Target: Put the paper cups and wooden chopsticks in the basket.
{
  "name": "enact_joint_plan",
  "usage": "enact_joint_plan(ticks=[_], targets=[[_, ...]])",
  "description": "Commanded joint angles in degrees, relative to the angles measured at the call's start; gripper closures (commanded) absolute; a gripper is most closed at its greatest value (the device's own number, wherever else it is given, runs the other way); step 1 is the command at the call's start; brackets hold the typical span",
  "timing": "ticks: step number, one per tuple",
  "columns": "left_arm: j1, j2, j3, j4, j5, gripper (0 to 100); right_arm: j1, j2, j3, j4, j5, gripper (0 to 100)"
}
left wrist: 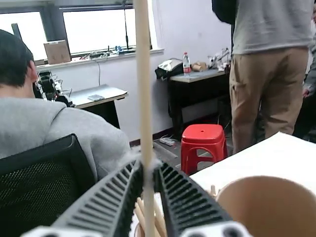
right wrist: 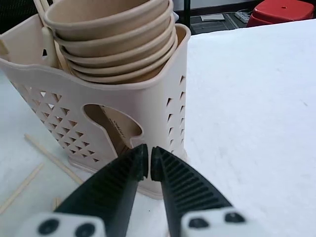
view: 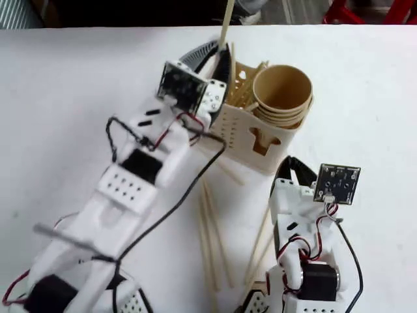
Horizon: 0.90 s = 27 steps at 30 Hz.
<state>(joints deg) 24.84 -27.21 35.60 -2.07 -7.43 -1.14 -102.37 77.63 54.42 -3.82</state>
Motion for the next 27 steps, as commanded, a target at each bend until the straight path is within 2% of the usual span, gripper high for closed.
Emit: enact_joint_plan(ticks=[1, 7, 12, 19, 27], targets=[[-1.71, 5.14, -4.40, -4.13, 0.00, 98, 0.40, -0.40, -0.35, -1.19, -0.26, 97.1], [-2.15, 7.78, -3.69, -1.85, -0.18, 97, 0.40, -0.40, -0.35, -1.19, -0.18, 96.8], [-2.15, 3.38, -7.03, 13.63, 0.09, 84, 0.40, -0.40, -0.35, -1.19, -0.18, 96.8], [-4.97, -5.32, -12.48, 32.88, 0.09, 83, 0.40, -0.40, -0.35, -1.19, -0.18, 97.0], [-15.34, -18.59, -8.44, 45.80, 0.09, 84, 0.04, -0.31, -1.32, -2.42, -0.26, 97.2]])
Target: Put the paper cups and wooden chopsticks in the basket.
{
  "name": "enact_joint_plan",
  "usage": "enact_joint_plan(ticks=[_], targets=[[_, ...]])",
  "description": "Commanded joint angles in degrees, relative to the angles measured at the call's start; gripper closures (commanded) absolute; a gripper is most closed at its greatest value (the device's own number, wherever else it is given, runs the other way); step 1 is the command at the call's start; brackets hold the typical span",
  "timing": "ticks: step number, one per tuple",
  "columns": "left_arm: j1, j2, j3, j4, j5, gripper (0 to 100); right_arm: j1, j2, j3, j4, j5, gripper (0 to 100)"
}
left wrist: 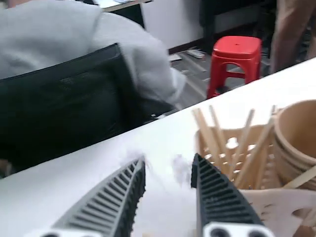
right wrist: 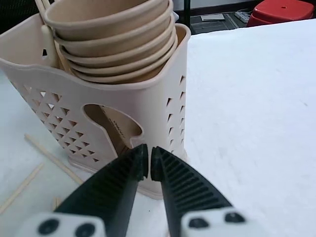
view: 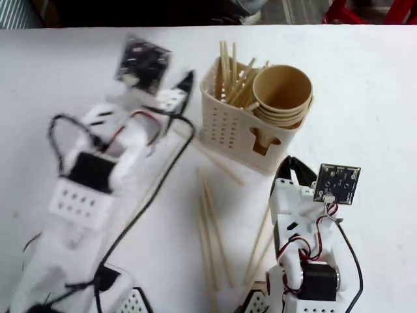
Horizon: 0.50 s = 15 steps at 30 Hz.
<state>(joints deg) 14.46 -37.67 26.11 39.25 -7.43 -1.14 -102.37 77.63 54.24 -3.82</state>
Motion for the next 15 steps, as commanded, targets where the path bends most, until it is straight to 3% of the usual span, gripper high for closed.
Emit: enact_joint_plan(ticks=[1, 5, 9, 15], targets=[[-6.29, -10.42, 2.73, 4.92, 0.09, 86, 0.04, -0.22, -1.58, -2.68, -0.26, 97.2], [-9.98, -21.32, 11.16, 5.01, -0.35, 93, 0.04, -0.04, -4.75, -2.86, -0.26, 97.2], [-13.32, -32.57, 19.78, 5.27, -0.18, 93, -0.75, 0.04, -9.32, -2.68, -0.26, 97.2], [-19.30, -45.93, 33.93, 5.36, 0.00, 93, -10.15, 0.13, -11.78, -2.59, 4.31, 97.2]])
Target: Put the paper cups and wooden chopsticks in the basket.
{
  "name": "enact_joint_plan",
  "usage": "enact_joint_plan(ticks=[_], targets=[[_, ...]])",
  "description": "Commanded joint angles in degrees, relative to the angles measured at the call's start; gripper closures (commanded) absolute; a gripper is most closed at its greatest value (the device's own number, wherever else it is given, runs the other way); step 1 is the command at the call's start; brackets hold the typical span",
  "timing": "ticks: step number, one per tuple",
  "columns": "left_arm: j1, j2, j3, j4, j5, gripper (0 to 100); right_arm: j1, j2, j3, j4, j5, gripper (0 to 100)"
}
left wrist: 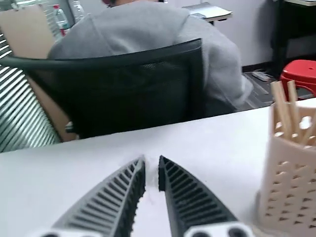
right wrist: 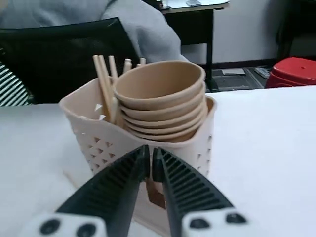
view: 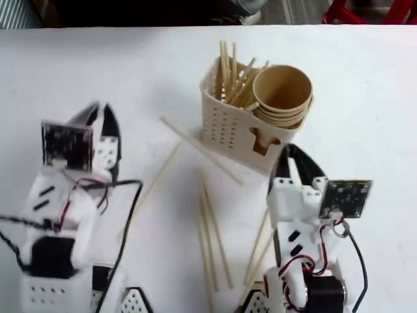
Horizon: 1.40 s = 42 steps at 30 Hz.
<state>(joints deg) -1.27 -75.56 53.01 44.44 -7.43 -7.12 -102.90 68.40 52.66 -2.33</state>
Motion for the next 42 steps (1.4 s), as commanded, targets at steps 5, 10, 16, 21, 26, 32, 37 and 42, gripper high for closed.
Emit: enact_joint_plan(ticks=[5, 10, 16, 21, 26, 32, 37, 42], targets=[[-8.66, -16.57, 17.23, 0.18, 0.00, 93, -9.36, 0.75, -2.55, -0.22, 4.40, 96.9], [-10.24, -23.96, 26.11, 0.18, 0.00, 93, -15.60, 2.42, -2.64, 3.65, 8.97, 96.9], [-10.95, -28.97, 33.93, 0.18, 0.00, 93, -19.03, 15.78, -3.96, 4.70, 12.22, 97.1], [-16.22, -28.79, 37.45, -0.26, 0.00, 94, -21.32, 31.43, -8.88, 7.87, 12.75, 97.1], [-16.92, -28.79, 38.42, -0.26, 0.00, 94, -27.56, 45.85, -13.45, 12.44, 12.66, 96.7], [-16.92, -28.79, 38.59, -0.26, 0.00, 93, -33.54, 62.29, -18.02, 15.52, 11.96, 85.4], [-16.84, -28.79, 38.68, -0.26, 0.00, 93, -34.77, 74.68, -23.91, 15.43, 7.82, 75.8], [-16.84, -28.79, 38.68, -0.26, -0.26, 93, -36.88, 86.20, -29.45, 15.34, 7.47, 73.5]])
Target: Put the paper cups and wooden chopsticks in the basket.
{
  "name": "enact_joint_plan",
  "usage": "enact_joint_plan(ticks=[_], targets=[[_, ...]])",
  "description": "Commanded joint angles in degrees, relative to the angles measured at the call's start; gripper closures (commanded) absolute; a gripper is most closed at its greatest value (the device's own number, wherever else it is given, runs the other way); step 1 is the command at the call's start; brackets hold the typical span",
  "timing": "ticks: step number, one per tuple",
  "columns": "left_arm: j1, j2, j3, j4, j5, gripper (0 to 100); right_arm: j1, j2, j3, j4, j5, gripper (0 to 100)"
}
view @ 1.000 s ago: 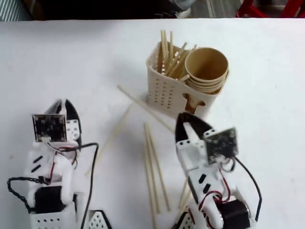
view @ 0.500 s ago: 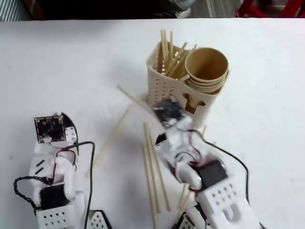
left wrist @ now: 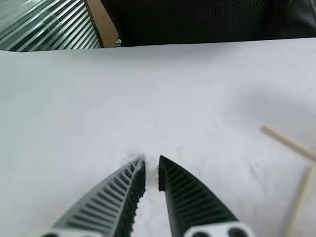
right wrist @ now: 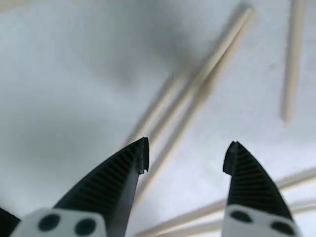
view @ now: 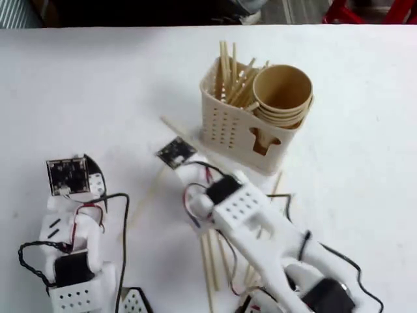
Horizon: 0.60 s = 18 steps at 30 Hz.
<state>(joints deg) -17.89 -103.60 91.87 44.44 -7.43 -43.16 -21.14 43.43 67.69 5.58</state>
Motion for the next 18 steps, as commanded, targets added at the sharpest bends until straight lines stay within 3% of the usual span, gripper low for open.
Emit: enact_joint_plan(ticks=[1, 18], targets=[[-0.22, -0.75, -0.18, -0.26, -0.26, 93, -0.84, 6.55, -5.63, 0.31, -0.44, 73.5], [-0.31, -0.75, -0.09, -0.26, -0.35, 93, -0.84, 25.54, -15.12, -1.54, -6.95, 73.6]])
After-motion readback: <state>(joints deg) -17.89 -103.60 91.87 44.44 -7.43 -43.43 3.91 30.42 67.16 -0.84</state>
